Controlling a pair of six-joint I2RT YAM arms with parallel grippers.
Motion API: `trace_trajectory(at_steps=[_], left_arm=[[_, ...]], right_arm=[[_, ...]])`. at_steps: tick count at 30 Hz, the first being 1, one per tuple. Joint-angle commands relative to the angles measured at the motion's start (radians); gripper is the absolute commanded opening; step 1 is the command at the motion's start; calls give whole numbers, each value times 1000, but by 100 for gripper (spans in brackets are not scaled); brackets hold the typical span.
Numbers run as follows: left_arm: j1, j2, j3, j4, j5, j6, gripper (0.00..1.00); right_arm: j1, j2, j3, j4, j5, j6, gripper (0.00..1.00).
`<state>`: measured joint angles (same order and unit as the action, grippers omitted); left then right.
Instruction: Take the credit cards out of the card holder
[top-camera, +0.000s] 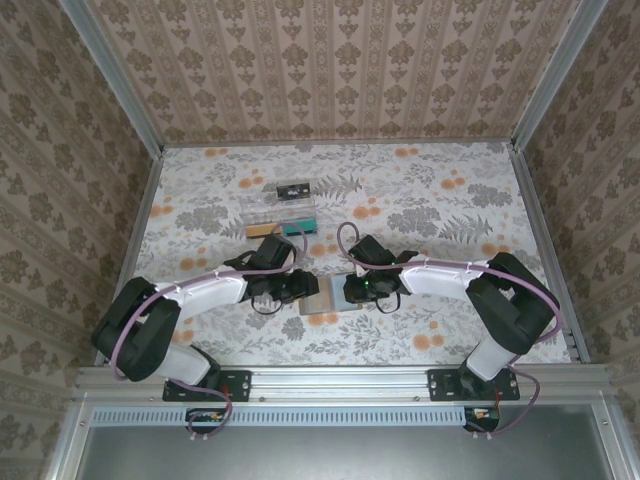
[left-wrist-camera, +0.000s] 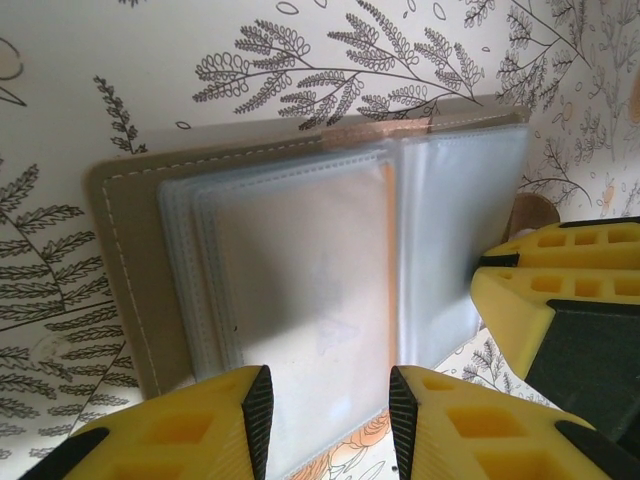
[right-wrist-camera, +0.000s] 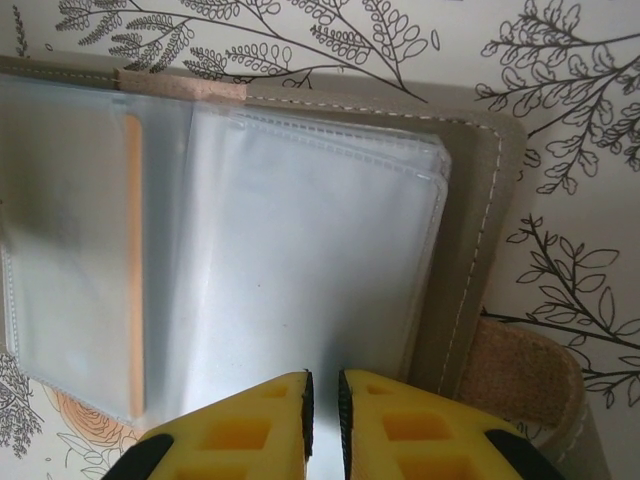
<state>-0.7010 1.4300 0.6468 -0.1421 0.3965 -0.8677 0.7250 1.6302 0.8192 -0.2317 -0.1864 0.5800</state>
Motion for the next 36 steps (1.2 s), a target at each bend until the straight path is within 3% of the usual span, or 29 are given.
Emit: trace_trajectory(at_steps=[1, 13, 26, 36], left_arm=[[-12, 22, 15, -34, -14, 19, 39], [-20, 56, 21, -68, -38, 24, 38], [-22, 53, 11, 83, 50, -13, 42], [-21, 47, 20, 75, 52, -10, 43]], right_arm=[[7, 12, -6, -5, 24, 10, 19], [14, 16, -11, 0, 24, 14, 19], [20, 22, -12, 5, 22, 17, 19], [20, 5, -2, -17, 41, 17, 19]])
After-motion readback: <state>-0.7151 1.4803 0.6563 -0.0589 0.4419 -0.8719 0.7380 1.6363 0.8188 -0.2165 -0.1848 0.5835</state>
